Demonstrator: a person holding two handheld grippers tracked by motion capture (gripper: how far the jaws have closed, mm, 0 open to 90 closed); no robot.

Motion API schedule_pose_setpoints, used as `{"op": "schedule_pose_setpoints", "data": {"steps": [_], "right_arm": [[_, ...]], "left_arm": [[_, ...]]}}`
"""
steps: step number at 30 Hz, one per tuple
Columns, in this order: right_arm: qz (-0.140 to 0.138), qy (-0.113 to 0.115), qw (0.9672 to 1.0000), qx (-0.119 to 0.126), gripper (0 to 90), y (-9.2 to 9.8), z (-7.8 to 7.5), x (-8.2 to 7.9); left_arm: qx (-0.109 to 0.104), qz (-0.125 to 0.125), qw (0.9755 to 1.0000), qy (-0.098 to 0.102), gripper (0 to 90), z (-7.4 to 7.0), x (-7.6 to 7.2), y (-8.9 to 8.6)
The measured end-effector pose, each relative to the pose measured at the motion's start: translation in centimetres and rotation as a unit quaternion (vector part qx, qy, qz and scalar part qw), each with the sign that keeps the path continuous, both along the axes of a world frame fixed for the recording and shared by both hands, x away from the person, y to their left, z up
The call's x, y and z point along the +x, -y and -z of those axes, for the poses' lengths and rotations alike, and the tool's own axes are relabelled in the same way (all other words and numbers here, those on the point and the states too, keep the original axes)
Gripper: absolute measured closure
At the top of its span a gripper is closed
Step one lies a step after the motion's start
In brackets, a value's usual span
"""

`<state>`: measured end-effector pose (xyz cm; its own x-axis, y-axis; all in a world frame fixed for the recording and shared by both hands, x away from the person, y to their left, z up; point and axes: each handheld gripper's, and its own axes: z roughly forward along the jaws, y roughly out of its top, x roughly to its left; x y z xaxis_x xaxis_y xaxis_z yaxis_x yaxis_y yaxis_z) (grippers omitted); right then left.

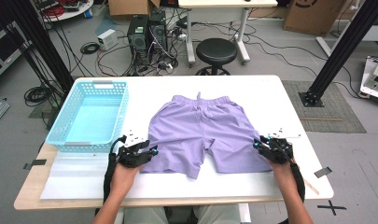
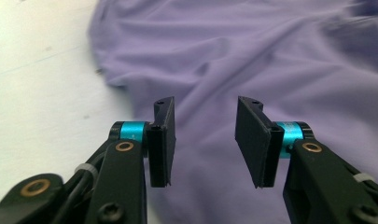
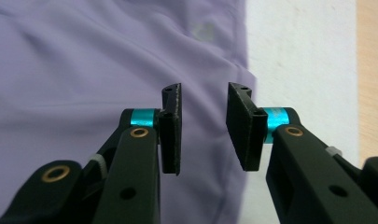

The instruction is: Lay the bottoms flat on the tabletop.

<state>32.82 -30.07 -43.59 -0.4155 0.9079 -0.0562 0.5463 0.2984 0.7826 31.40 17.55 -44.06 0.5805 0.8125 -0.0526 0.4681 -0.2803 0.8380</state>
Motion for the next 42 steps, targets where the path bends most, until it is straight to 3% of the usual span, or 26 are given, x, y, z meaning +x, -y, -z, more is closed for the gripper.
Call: {"op": "schedule_pose_setpoints", "data": {"steps": [4,8,11,14,18,19,22,24,27,31,34,37,42], "right_arm": [[-0.027,0.009,0.9995,0.016,64.9,-1.1,-0.5,-1.6],[-0.066,0.015,0.9976,0.015,64.7,-3.2,-0.6,-3.2],[-0.095,0.000,0.9951,0.027,63.1,-4.9,-0.5,-3.9],[-0.132,-0.012,0.9909,0.019,63.0,-7.3,-0.1,-4.4],[-0.151,-0.024,0.9881,0.012,64.4,-9.2,0.2,-4.4],[-0.154,-0.031,0.9876,0.002,65.9,-9.5,0.4,-4.2],[-0.154,-0.051,0.9865,-0.021,72.9,-9.9,1.3,-3.8],[-0.158,-0.053,0.9859,-0.013,86.7,-9.8,1.3,-3.7],[-0.175,-0.046,0.9830,-0.030,90.0,-9.6,1.1,-4.0],[-0.152,-0.027,0.9878,-0.018,90.0,-8.1,0.3,-4.5],[-0.128,-0.031,0.9911,-0.014,90.0,-6.6,0.1,-4.3],[-0.138,-0.022,0.9902,-0.002,82.0,-6.6,-0.1,-4.8],[-0.155,-0.022,0.9876,-0.005,67.6,-8.5,0.0,-5.0]], "left_arm": [[-0.010,0.026,0.9996,-0.003,55.7,-0.1,-0.9,0.1],[-0.016,0.052,0.9984,-0.018,53.7,0.3,-1.8,0.5],[-0.009,0.063,0.9976,-0.026,51.6,0.4,-2.4,0.8],[-0.002,0.067,0.9971,-0.036,51.3,0.6,-2.8,1.0],[0.012,0.069,0.9960,-0.056,52.2,1.0,-3.1,1.4],[0.018,0.064,0.9966,-0.048,52.9,1.1,-3.3,1.5],[0.025,0.047,0.9977,-0.044,69.9,1.1,-3.7,1.5],[0.031,0.037,0.9981,-0.037,87.2,1.1,-3.9,1.4],[0.046,0.021,0.9983,-0.029,88.8,0.9,-4.4,1.0],[0.036,0.004,0.9990,-0.025,88.8,0.8,-4.6,0.0],[0.019,0.002,0.9996,-0.023,88.2,0.6,-4.7,-0.5],[-0.013,0.006,0.9998,-0.016,73.4,0.3,-4.7,-0.5],[-0.031,0.002,0.9995,-0.004,63.4,-0.1,-4.6,-0.1]]}}
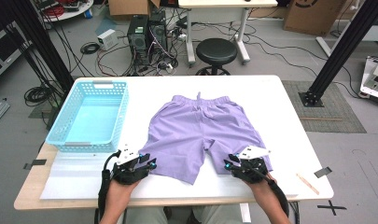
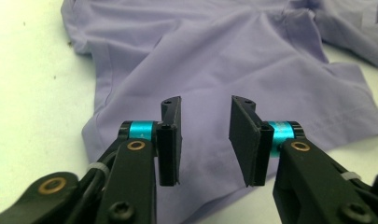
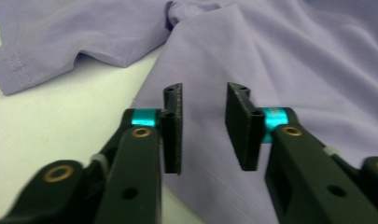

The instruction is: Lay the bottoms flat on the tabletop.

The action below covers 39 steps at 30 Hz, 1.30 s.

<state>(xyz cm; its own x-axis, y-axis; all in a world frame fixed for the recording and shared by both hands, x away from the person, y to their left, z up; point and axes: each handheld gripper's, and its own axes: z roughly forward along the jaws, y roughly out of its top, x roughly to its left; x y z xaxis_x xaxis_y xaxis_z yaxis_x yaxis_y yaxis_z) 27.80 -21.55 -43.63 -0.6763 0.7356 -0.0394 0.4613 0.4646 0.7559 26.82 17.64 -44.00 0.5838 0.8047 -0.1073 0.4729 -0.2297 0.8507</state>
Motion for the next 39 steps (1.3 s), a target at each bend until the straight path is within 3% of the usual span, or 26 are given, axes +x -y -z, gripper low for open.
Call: {"op": "schedule_pose_setpoints", "data": {"steps": [4,5,8,10,12,16,18,22,25,27,34,36,39], "right_arm": [[-0.009,-0.017,0.9997,-0.016,65.6,-0.9,0.9,0.4],[-0.012,-0.023,0.9994,-0.020,69.4,-1.0,1.2,0.4],[-0.032,-0.032,0.9990,-0.003,90.0,-0.9,1.4,0.3],[-0.036,-0.027,0.9988,-0.016,90.0,-1.2,1.2,0.1],[-0.042,-0.031,0.9986,-0.013,90.0,-0.9,1.0,0.1],[-0.026,-0.009,0.9996,0.012,90.0,0.4,0.2,-0.3],[-0.007,0.003,0.9999,0.007,90.0,1.2,0.0,-0.4],[0.027,-0.008,0.9996,-0.005,90.0,2.5,0.2,0.0],[0.027,-0.009,0.9996,-0.006,83.7,2.6,0.5,0.0],[0.022,-0.002,0.9997,0.008,78.1,2.4,0.2,-0.4],[-0.032,0.032,0.9985,0.030,77.5,0.4,-1.1,-2.0],[-0.051,0.027,0.9977,0.037,77.6,-0.2,-1.1,-2.4],[-0.074,0.016,0.9968,0.024,77.8,-1.3,-0.7,-2.6]], "left_arm": [[-0.006,0.002,1.0000,0.004,59.5,-0.2,0.1,0.2],[-0.007,0.003,1.0000,0.004,59.3,-0.2,0.2,0.2],[-0.009,0.002,0.9999,0.005,59.3,-0.1,0.2,0.2],[-0.011,0.003,0.9999,0.006,59.3,0.0,0.2,0.2],[-0.014,0.003,0.9999,0.008,59.3,0.0,0.2,0.2],[-0.020,0.000,0.9997,0.013,59.1,0.0,0.1,-0.1],[-0.021,-0.001,0.9997,0.014,59.0,0.0,0.0,-0.2],[-0.020,-0.001,0.9997,0.016,59.0,0.0,0.0,-0.2],[-0.018,0.002,0.9997,0.015,59.0,0.1,0.0,-0.1],[-0.021,0.000,0.9997,0.015,58.9,0.1,0.0,0.0],[-0.019,0.006,0.9997,0.017,58.7,0.0,0.1,0.2],[-0.018,0.007,0.9997,0.017,58.7,0.1,0.0,0.2],[-0.018,0.008,0.9997,0.016,58.7,0.1,0.0,0.2]]}}
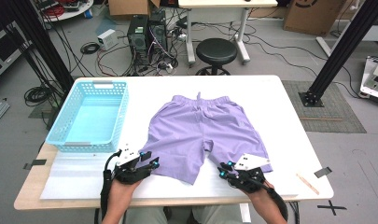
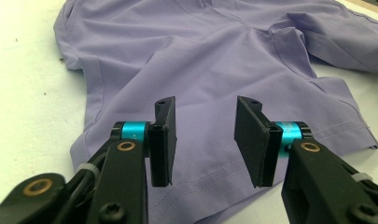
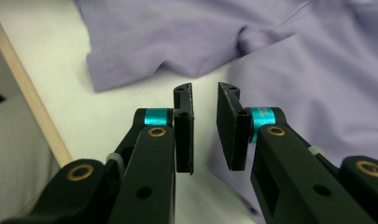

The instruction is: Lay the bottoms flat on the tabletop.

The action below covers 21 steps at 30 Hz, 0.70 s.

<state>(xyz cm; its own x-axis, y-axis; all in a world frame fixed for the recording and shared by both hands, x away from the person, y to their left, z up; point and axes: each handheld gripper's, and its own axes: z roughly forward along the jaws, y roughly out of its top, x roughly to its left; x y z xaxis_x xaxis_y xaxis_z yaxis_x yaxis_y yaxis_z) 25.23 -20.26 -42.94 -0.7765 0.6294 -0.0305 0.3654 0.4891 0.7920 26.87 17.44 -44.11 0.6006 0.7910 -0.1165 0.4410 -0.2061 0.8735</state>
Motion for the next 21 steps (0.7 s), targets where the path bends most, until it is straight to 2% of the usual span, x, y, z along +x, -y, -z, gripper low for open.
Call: {"op": "schedule_pose_setpoints", "data": {"steps": [3,7,9,14,16,18,20,21], "right_arm": [[0.002,-0.010,0.9997,-0.021,77.7,-0.8,0.9,0.5],[0.028,-0.015,0.9982,-0.052,76.0,-1.1,1.6,1.7],[0.042,-0.030,0.9973,-0.052,72.7,-0.9,2.0,2.4],[0.033,-0.048,0.9977,-0.034,67.3,-0.7,2.1,2.7],[0.032,-0.045,0.9978,-0.036,71.0,-0.7,2.1,2.7],[0.035,-0.039,0.9976,-0.044,86.5,-0.7,2.0,2.6],[0.035,-0.044,0.9975,-0.042,87.8,-0.8,1.9,2.5],[0.025,-0.058,0.9975,-0.033,88.0,-0.8,1.8,2.5]], "left_arm": [[-0.002,0.000,1.0000,0.001,58.7,0.0,0.0,0.0],[0.000,0.003,1.0000,0.000,58.7,0.0,0.0,0.1],[0.001,0.006,1.0000,-0.002,58.7,0.1,-0.1,0.2],[0.001,0.008,1.0000,-0.002,58.8,0.3,-0.1,0.3],[0.002,0.008,1.0000,-0.002,58.7,0.3,-0.1,0.3],[0.001,0.006,1.0000,-0.002,58.7,0.4,-0.1,0.3],[0.001,0.005,1.0000,-0.001,58.8,0.3,0.0,0.2],[-0.001,0.003,1.0000,-0.001,58.7,0.3,-0.1,0.1]]}}
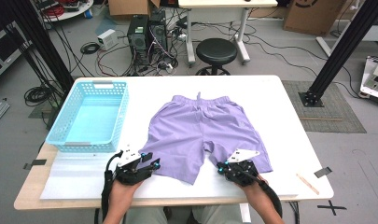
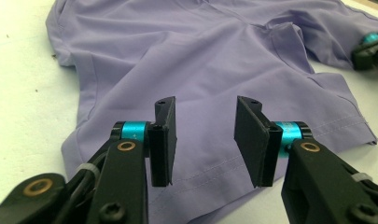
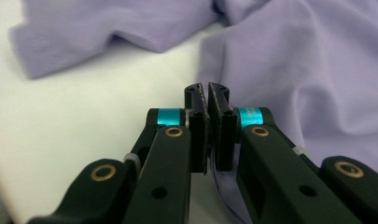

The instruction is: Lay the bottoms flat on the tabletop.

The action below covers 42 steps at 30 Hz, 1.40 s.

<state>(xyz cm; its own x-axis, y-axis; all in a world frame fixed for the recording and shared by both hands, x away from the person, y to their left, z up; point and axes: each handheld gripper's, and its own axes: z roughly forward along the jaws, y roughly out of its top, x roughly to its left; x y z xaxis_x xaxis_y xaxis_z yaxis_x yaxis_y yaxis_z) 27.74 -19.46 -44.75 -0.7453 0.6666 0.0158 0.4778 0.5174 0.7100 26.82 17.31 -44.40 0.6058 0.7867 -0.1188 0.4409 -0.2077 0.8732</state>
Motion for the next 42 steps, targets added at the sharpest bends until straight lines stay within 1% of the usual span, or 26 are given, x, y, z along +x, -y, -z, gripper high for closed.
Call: {"op": "schedule_pose_setpoints", "data": {"steps": [3,5,7,8,11,13,16,18,19,20,21,23,24,26,28,29,30,31,32,33,35,36,37,38,40,42], "right_arm": [[-0.047,-0.033,0.9970,0.051,87.8,-0.5,-0.3,-0.7],[-0.076,-0.047,0.9923,0.086,87.5,-0.8,-0.6,-1.1],[-0.087,-0.053,0.9878,0.118,85.5,-0.9,-1.1,-1.2],[-0.086,-0.048,0.9870,0.127,81.0,-0.8,-1.3,-1.2],[-0.037,-0.022,0.9938,0.103,72.0,-0.4,-1.7,-1.0],[-0.012,-0.007,0.9962,0.086,70.8,0.1,-1.7,-1.0],[-0.007,-0.005,0.9972,0.074,70.8,0.6,-1.4,-1.0],[-0.027,-0.022,0.9951,0.092,68.6,0.6,-1.2,-1.1],[-0.048,-0.035,0.9908,0.122,68.2,0.7,-1.2,-1.1],[-0.057,-0.036,0.9874,0.143,68.0,0.8,-1.3,-1.2],[-0.050,-0.026,0.9874,0.148,68.0,0.9,-1.5,-1.4],[-0.039,-0.012,0.9886,0.145,68.0,1.1,-1.8,-1.2],[-0.026,-0.006,0.9904,0.135,68.0,1.3,-1.9,-1.2],[0.003,0.005,0.9943,0.107,68.0,1.6,-1.8,-1.0],[0.042,0.028,0.9968,0.061,65.5,2.2,-1.6,-0.9],[0.071,0.043,0.9961,0.028,64.1,2.6,-1.3,-0.7],[0.099,0.052,0.9938,-0.002,62.1,3.2,-1.0,-0.5],[0.130,0.055,0.9896,-0.027,61.5,4.2,-0.6,-0.2],[0.146,0.055,0.9870,-0.039,61.2,4.8,-0.4,-0.1],[0.163,0.054,0.9840,-0.046,61.1,5.6,-0.1,0.0],[0.183,0.046,0.9808,-0.049,61.1,7.0,0.0,0.2],[0.188,0.036,0.9804,-0.046,61.1,7.5,0.0,0.3],[0.190,0.020,0.9811,-0.030,63.9,8.1,0.0,0.4],[0.184,0.011,0.9827,-0.018,70.7,8.5,0.0,0.5],[0.177,0.007,0.9839,-0.022,87.8,8.8,-0.1,0.4],[0.170,0.001,0.9851,-0.023,90.0,9.1,-0.2,0.4]], "left_arm": [[-0.002,-0.002,1.0000,0.001,58.8,-0.1,0.0,-0.2],[-0.003,-0.003,1.0000,0.001,58.8,-0.1,0.0,-0.2],[-0.002,-0.002,1.0000,0.002,58.8,-0.1,0.0,-0.2],[-0.002,-0.002,1.0000,0.002,58.8,-0.1,-0.1,-0.2],[-0.001,0.000,1.0000,0.002,58.8,-0.1,-0.1,-0.2],[-0.001,0.000,1.0000,0.002,58.8,-0.1,-0.1,-0.2],[0.001,0.000,1.0000,0.002,58.7,0.0,-0.1,-0.2],[-0.001,-0.002,1.0000,0.001,58.7,0.0,0.0,-0.2],[-0.001,-0.001,1.0000,0.001,58.7,0.0,0.0,-0.2],[-0.002,-0.002,1.0000,0.002,58.7,-0.1,0.0,-0.2],[-0.002,-0.002,1.0000,0.001,58.7,-0.1,0.0,-0.2],[-0.002,-0.001,1.0000,0.002,58.7,-0.1,0.0,-0.2],[-0.002,-0.001,1.0000,0.002,58.7,-0.1,0.0,-0.2],[-0.001,-0.002,1.0000,0.003,58.6,-0.1,0.0,-0.1],[0.000,-0.003,1.0000,0.002,57.7,-0.1,0.0,-0.1],[0.002,-0.006,1.0000,0.002,57.2,-0.1,0.0,-0.2],[0.004,-0.007,1.0000,0.002,56.9,-0.1,0.0,-0.2],[0.005,-0.009,0.9999,0.004,56.3,-0.1,0.0,-0.3],[0.006,-0.010,0.9999,0.004,56.1,-0.1,0.0,-0.4],[0.006,-0.012,0.9999,0.004,55.7,-0.1,0.0,-0.5],[0.008,-0.020,0.9998,-0.001,54.5,0.0,0.1,-0.6],[0.011,-0.024,0.9996,-0.006,54.5,0.0,0.1,-0.7],[0.015,-0.027,0.9995,-0.010,54.6,0.1,0.2,-0.7],[0.020,-0.029,0.9992,-0.017,54.7,0.3,0.2,-0.7],[0.031,-0.025,0.9985,-0.037,54.8,0.6,0.4,-0.5],[0.050,-0.019,0.9974,-0.048,55.3,0.7,0.6,-0.1]]}}
